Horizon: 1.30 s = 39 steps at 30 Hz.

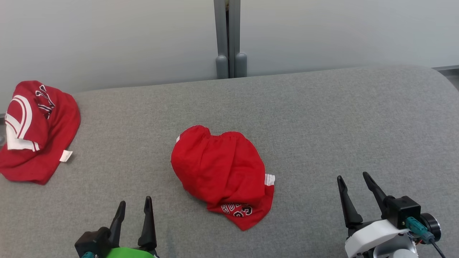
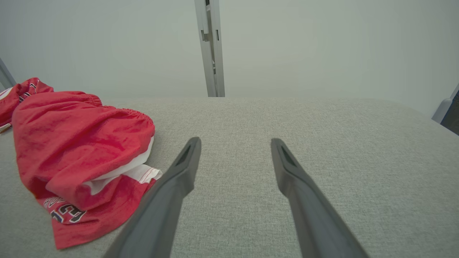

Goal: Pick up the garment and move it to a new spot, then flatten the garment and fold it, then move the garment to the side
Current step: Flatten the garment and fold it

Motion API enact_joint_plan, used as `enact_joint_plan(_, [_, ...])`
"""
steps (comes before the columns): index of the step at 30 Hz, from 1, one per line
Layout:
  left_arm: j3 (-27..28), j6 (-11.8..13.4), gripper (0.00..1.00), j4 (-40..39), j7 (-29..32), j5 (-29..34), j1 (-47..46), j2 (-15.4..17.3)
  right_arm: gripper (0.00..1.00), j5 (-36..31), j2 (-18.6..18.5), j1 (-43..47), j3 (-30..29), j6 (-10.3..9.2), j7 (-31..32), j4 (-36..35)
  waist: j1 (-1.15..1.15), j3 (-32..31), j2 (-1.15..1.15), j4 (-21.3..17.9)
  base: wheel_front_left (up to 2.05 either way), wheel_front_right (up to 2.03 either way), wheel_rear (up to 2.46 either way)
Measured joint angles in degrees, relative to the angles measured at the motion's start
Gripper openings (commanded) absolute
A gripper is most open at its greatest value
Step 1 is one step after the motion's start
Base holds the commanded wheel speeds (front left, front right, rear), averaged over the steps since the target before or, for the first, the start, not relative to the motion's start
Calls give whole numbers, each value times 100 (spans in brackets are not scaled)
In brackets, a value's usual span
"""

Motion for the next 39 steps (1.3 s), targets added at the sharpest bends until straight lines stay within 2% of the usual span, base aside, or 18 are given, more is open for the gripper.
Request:
enact_joint_plan(19, [46,-141,100,116,0,103,-162,-92,100,3,16,-130,-66,0,1,169,0,47,0,145,0,0,0])
enact_joint_plan(21, [29,-152,100,120,0,-10,-191,-98,100,198,-8,-270,-160,0,1,377,0,74,0,211,0,0,0])
enact_joint_plan(24, [-63,-176,100,118,0,-57,-278,-102,100,154,-2,-612,-109,-2,1,706,0,135,0,321,0,0,0])
enact_joint_plan(32, [-224,-199,100,41,0,-209,-543,-109,100,-303,-1,-1958,169,-1,10,1893,0,460,0,730,0,0,0])
enact_joint_plan(39, [-380,-198,100,35,0,-318,-640,-110,100,-365,8,-3004,599,0,570,3047,0,741,0,1201,0,0,0])
